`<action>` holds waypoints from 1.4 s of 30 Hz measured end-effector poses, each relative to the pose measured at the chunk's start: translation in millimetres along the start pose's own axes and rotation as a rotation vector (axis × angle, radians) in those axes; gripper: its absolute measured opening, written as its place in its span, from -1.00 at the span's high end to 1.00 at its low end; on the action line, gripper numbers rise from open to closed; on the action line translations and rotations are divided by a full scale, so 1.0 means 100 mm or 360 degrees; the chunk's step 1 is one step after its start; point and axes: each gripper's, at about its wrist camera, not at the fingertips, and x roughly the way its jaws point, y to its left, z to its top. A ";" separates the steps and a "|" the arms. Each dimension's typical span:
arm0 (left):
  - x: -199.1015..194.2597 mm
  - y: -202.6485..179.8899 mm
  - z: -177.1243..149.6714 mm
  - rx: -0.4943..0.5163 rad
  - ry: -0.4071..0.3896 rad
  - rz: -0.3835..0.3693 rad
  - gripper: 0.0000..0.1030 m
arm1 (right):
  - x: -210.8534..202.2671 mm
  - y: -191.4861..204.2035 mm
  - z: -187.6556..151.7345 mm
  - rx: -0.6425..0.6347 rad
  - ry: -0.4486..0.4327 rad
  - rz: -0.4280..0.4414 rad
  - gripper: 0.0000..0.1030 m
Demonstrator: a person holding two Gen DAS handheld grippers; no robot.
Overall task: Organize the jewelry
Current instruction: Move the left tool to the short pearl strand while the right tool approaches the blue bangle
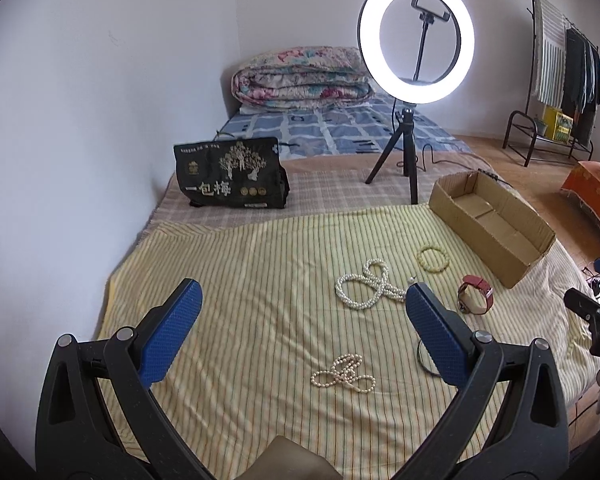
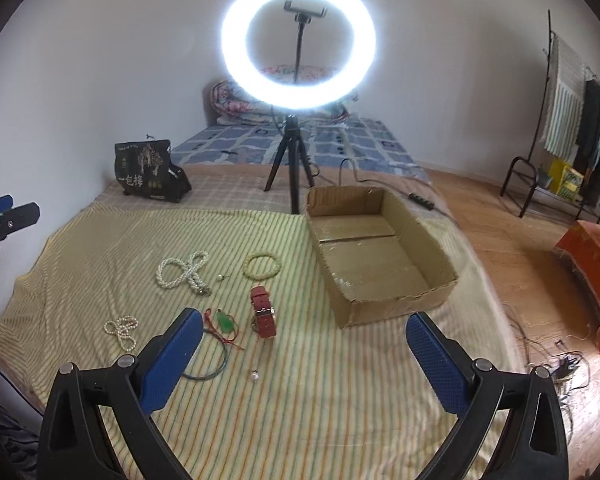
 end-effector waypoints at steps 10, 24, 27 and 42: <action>0.48 0.11 -0.37 -0.0046 0.0247 -0.0079 -1.00 | 0.40 0.37 -0.33 -0.0135 0.0116 0.0190 -0.97; 1.08 -0.11 -0.92 -0.0094 0.0543 -0.0255 -0.69 | 0.94 0.63 -0.60 -0.0238 0.0293 0.0293 -0.98; 1.18 -0.11 -0.95 -0.0120 0.0571 -0.0259 -0.69 | 1.05 0.65 -0.62 -0.0233 0.0322 0.0304 -0.98; 1.61 -0.03 -1.06 -0.0152 0.0626 -0.0134 -0.69 | 1.35 0.91 -0.58 -0.0335 0.0392 0.0349 -0.99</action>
